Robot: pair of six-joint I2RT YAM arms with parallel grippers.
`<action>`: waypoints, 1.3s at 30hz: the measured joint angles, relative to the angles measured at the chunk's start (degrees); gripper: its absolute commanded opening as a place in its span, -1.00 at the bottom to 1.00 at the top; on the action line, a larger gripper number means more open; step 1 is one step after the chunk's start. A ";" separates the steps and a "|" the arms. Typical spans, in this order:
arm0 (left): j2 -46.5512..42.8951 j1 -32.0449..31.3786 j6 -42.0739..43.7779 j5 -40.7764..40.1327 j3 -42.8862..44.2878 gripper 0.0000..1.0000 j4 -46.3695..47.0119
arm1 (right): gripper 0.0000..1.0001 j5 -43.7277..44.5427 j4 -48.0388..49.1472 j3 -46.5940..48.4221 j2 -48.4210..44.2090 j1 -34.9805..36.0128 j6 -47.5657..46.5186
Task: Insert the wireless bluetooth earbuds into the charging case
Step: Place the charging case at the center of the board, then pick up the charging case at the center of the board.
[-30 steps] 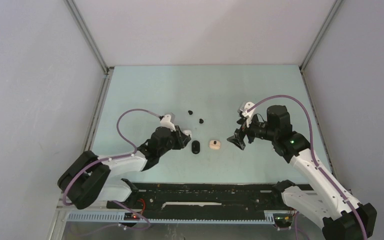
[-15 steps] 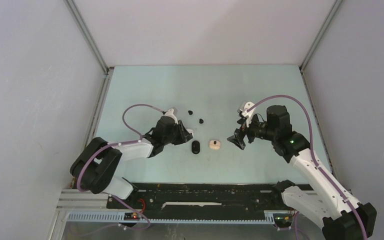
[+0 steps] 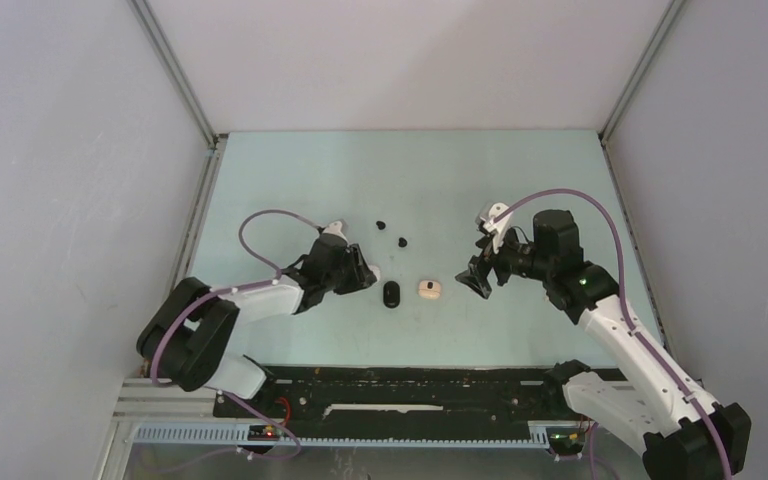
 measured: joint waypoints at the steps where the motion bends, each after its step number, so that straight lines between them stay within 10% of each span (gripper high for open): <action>1: -0.83 0.00 0.42 -0.63 -0.02 0.04 -0.85 | 0.80 0.00 0.11 -0.11 0.09 -0.20 0.00; 12: -20.26 -1.66 2.49 -6.27 -9.42 0.15 -2.71 | 0.67 5.42 0.74 -0.92 6.71 1.20 -1.99; 19: -36.26 -15.50 5.11 -13.73 -18.69 0.22 4.68 | 0.63 14.78 0.70 0.94 21.22 9.31 -6.64; 39: -36.17 -19.19 5.42 -16.52 -30.71 0.22 25.99 | 0.58 22.05 -8.28 18.23 45.29 16.09 -13.84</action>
